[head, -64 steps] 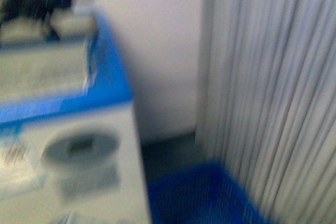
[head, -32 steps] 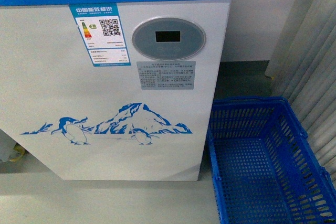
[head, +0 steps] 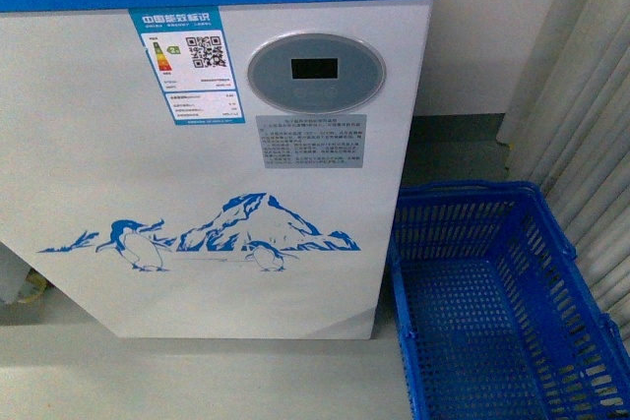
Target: Put drink in fridge
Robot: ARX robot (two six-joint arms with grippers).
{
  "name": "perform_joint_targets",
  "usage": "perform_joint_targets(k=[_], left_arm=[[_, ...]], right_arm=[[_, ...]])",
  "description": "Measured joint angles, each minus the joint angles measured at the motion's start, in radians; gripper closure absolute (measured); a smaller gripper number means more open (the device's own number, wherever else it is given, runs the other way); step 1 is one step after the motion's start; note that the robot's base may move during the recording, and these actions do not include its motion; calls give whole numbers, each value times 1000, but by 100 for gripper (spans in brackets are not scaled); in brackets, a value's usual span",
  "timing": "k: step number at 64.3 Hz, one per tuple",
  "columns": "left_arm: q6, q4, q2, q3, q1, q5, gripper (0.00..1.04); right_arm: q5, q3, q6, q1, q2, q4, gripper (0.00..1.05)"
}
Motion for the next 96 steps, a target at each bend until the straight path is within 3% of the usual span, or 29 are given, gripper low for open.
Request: perform_joint_targets(k=[37,67,86,96], left_arm=[[0,0,0,0,0,0,8],[0,0,0,0,0,-1,8],[0,0,0,0,0,0,8],[0,0,0,0,0,0,8]], right_arm=[[-126,-472,45,-188,-530,13,7],[-180,-816,9,-299,-1073,-178,7],[-196,-946,-18,-301,-1361,-318,7],[-267,-952,32,-410,-1382,-357,7]])
